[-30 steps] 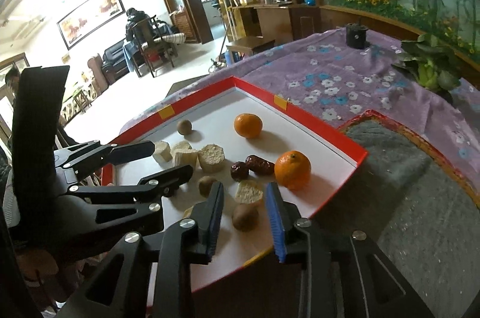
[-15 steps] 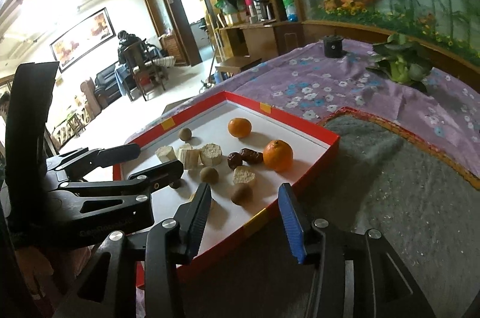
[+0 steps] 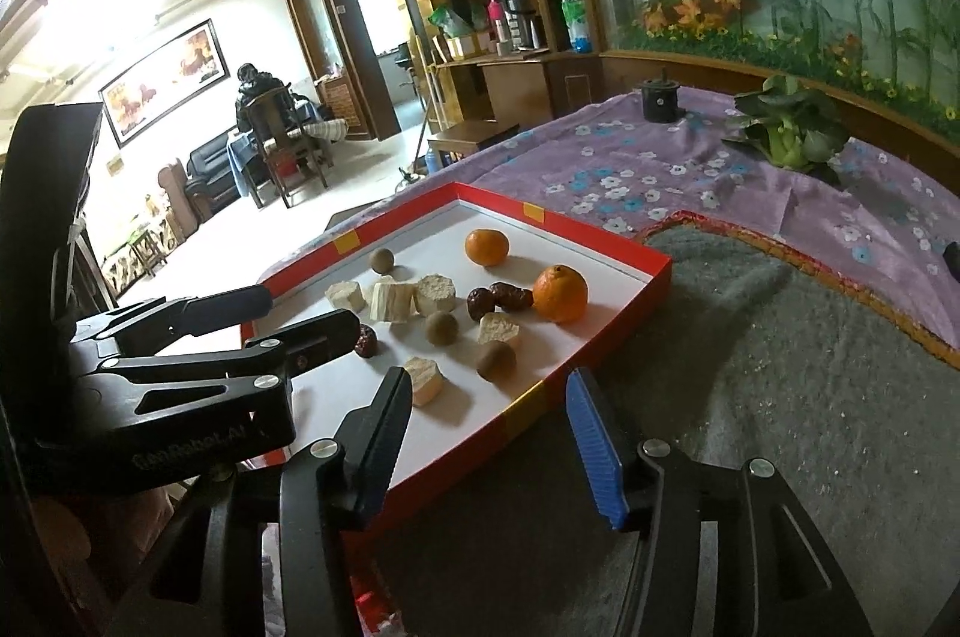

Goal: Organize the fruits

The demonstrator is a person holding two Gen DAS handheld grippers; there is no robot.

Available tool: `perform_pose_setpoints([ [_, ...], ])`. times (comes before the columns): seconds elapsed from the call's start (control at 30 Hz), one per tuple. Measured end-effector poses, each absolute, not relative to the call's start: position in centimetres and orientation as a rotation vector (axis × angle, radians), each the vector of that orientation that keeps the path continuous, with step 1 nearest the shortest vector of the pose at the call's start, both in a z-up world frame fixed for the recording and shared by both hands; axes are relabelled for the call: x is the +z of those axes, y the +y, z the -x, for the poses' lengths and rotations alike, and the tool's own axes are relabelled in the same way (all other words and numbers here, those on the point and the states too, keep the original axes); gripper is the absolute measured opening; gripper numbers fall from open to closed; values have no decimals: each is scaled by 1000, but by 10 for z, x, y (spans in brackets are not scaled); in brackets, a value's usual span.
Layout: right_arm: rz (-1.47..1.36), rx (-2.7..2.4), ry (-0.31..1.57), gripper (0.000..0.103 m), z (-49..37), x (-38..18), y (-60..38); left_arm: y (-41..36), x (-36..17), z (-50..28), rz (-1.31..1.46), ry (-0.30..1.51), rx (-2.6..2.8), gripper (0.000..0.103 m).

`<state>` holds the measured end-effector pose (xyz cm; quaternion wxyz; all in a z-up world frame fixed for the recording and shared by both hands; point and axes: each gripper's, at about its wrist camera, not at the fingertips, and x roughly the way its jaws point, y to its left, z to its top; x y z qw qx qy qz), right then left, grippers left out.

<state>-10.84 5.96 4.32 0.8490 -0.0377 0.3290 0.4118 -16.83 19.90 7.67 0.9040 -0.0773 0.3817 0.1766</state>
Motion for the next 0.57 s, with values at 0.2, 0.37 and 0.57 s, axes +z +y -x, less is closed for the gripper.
perform_pose_setpoints([
  [0.2,93,876,696,54,112,43,60,199,77,171,160,785,367,73],
  [0.37,102,879,695,54,114,43,62,199,77,172,150,772,383,73],
  [0.57,91,876,708,54,112,42,60,199,76,171,136,772,395,73],
])
